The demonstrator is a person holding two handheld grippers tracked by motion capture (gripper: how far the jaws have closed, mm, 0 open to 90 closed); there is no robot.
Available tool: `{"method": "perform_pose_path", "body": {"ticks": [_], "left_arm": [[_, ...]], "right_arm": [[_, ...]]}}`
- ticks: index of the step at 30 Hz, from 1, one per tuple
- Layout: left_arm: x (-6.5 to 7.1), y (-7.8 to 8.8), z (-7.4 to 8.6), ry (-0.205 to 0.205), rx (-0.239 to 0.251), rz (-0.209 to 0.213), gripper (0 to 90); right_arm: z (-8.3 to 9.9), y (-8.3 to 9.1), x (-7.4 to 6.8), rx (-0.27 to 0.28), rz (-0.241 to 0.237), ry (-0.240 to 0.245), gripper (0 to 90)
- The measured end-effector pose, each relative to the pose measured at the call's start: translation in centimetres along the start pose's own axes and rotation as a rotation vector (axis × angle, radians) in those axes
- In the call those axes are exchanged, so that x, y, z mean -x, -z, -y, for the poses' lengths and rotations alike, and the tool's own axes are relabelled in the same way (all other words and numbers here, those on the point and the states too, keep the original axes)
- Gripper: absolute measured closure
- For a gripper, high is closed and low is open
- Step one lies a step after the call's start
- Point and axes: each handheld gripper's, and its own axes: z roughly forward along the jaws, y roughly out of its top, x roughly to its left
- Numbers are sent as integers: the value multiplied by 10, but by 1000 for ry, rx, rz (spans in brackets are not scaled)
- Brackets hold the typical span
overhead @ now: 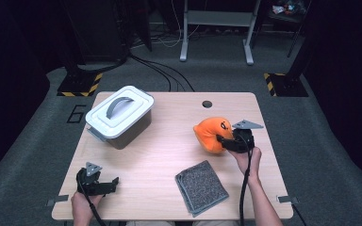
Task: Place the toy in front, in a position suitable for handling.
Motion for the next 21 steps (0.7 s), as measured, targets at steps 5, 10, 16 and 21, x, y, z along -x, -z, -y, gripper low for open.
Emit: {"method": "perform_pose_path", "body": {"ticks": [5, 10, 16, 21], "left_arm": [[0, 0, 0, 0, 0, 0, 1], [0, 0, 0, 0, 0, 1, 1], [0, 0, 0, 0, 0, 0, 1], [0, 0, 0, 0, 0, 0, 1]], "right_arm": [[-4, -14, -2, -6, -11, 3, 443], [-5, -26, -5, -16, -15, -10, 440], [-2, -39, -6, -35, -20, -14, 431], [1, -50, -8, -64, -13, -12, 378]]}}
